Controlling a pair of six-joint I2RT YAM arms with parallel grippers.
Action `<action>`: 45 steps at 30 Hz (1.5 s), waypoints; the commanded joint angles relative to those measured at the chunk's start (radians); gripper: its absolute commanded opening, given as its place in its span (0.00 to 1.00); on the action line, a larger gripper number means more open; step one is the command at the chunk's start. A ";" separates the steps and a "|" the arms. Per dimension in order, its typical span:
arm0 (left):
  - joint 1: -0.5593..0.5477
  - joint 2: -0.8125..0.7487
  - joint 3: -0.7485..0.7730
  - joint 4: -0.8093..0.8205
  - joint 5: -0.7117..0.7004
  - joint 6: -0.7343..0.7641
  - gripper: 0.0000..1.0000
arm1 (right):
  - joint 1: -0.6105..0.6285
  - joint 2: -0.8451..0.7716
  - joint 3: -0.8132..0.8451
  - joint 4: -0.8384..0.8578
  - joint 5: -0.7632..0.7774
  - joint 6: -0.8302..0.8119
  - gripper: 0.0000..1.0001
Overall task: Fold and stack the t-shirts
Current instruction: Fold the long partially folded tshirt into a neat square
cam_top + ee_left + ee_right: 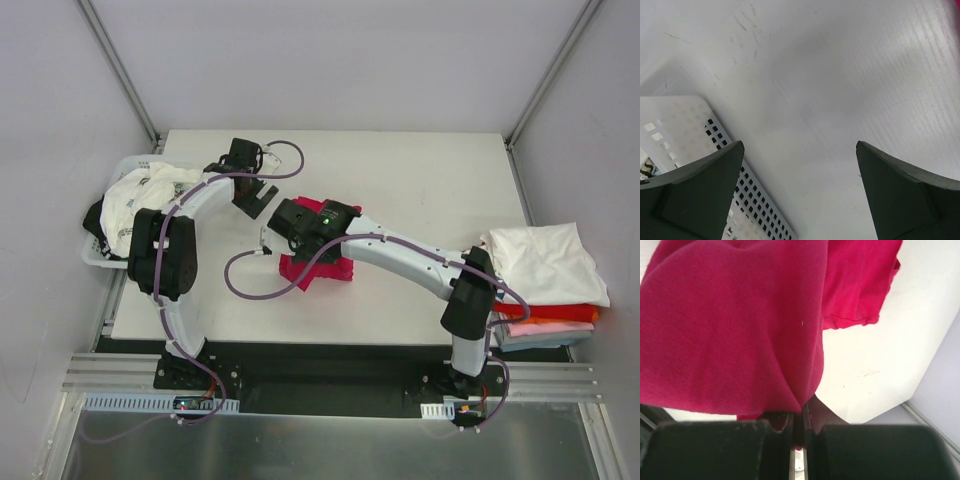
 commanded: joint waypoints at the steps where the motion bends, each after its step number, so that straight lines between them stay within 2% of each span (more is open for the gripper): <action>1: -0.006 -0.054 -0.006 0.008 -0.005 0.017 0.95 | 0.006 -0.007 0.066 -0.074 -0.060 0.015 0.01; 18: -0.006 -0.064 -0.009 0.008 -0.005 0.020 0.96 | -0.088 0.082 0.067 -0.002 -0.124 -0.060 0.01; 45: -0.006 -0.070 -0.018 0.008 -0.007 0.023 0.95 | -0.257 0.321 0.310 0.001 -0.094 -0.190 0.01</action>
